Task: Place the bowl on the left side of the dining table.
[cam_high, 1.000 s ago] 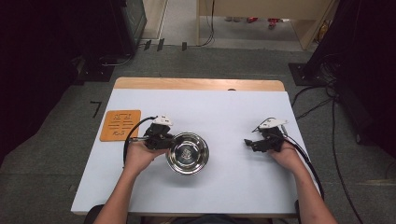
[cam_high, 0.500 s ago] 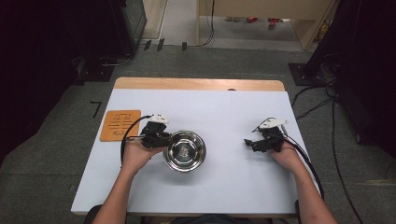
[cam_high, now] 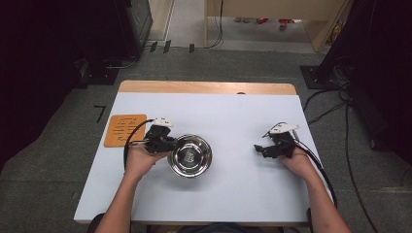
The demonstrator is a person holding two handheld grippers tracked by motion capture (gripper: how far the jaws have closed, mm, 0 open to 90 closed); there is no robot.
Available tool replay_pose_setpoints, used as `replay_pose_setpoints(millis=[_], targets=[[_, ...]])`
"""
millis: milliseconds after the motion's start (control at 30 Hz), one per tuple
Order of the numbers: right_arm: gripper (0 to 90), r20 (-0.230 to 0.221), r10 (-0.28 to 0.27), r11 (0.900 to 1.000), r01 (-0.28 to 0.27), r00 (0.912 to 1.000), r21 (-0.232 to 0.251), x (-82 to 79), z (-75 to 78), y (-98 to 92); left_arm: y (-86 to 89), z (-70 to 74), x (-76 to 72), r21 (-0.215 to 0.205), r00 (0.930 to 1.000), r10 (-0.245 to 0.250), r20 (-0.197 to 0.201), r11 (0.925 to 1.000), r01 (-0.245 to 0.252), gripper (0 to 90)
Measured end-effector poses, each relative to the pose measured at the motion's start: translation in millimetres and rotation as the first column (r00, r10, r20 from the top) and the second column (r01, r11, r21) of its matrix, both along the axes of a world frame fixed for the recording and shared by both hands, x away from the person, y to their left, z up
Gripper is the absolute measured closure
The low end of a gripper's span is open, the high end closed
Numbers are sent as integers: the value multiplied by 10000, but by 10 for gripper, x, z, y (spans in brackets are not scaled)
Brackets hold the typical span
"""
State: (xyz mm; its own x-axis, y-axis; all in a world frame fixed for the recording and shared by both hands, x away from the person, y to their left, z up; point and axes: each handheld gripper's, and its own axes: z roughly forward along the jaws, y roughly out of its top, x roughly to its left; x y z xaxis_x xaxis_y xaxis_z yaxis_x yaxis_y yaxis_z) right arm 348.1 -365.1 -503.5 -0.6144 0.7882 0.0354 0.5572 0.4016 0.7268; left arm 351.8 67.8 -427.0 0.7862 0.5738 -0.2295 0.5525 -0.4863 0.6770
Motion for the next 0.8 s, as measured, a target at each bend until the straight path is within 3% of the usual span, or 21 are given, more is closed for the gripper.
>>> replay_pose_setpoints(millis=[800], targets=[[130,-8,-13,10000,13,10000,3,-1,0,1,146,-29,89,-67,9981,603,-153,9982,-604,854]])
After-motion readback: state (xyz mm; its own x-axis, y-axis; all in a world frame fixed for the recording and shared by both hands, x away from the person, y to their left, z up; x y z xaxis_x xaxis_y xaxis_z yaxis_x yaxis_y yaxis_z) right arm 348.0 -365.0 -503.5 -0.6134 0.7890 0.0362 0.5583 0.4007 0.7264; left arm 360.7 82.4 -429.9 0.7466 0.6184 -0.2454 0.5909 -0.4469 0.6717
